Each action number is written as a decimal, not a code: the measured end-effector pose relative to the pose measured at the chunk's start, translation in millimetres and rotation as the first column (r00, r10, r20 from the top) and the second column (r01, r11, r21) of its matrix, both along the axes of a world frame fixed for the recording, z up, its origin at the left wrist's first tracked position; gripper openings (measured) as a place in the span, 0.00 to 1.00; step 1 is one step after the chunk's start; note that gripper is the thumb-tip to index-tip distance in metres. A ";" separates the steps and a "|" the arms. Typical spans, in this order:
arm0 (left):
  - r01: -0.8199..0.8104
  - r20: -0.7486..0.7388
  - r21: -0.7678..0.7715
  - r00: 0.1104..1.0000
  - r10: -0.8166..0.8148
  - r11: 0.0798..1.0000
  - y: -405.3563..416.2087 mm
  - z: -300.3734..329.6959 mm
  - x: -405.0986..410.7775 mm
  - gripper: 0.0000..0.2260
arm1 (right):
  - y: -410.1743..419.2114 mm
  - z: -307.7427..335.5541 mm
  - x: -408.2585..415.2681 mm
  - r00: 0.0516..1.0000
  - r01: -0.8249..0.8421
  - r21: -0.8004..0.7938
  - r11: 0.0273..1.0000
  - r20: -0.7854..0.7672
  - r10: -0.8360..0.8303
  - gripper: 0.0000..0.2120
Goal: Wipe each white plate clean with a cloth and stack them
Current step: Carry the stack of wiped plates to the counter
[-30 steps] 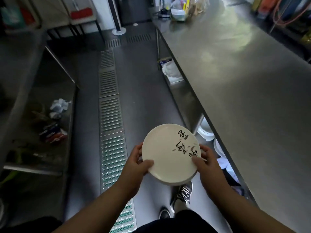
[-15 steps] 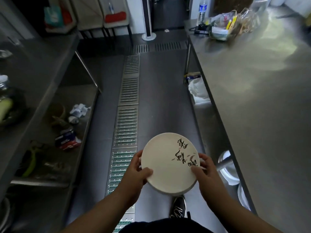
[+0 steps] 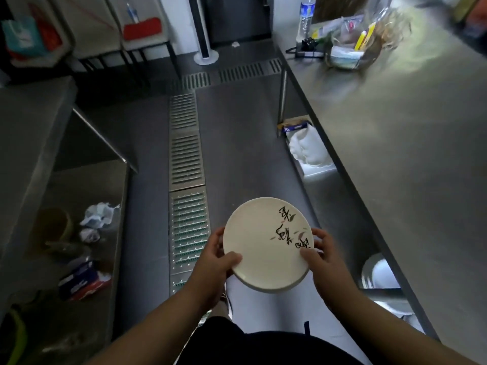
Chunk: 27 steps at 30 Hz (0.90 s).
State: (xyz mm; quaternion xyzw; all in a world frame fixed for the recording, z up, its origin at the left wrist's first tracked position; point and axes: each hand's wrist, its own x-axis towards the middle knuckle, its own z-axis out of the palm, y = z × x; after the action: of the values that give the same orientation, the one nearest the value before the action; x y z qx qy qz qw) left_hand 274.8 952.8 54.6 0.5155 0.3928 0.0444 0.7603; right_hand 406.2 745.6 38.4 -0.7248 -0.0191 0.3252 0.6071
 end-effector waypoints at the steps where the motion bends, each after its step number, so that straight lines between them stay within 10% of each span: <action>1: 0.034 -0.002 -0.002 0.999 -0.034 0.999 19.5 -2.1 15.6 0.33 | 15.2 -2.7 8.0 0.999 0.034 -0.004 0.999 0.002 -0.034 0.19; 12: 0.414 -0.071 -0.030 0.907 -0.415 0.910 156.7 -40.4 185.2 0.31 | 128.4 -30.6 69.4 0.871 0.488 -0.048 0.871 -0.040 -0.490 0.17; 27: 0.741 -0.239 -0.085 0.634 -0.736 0.666 82.9 -137.6 307.8 0.36 | 73.0 -141.0 101.9 0.589 0.776 -0.169 0.608 -0.150 -0.794 0.16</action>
State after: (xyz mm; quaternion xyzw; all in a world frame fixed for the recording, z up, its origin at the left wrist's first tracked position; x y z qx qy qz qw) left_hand 582.6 1035.7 -83.0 0.6400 0.2409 -0.3320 0.6497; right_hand 508.1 818.6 -102.7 -0.6454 0.3803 0.0991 0.6550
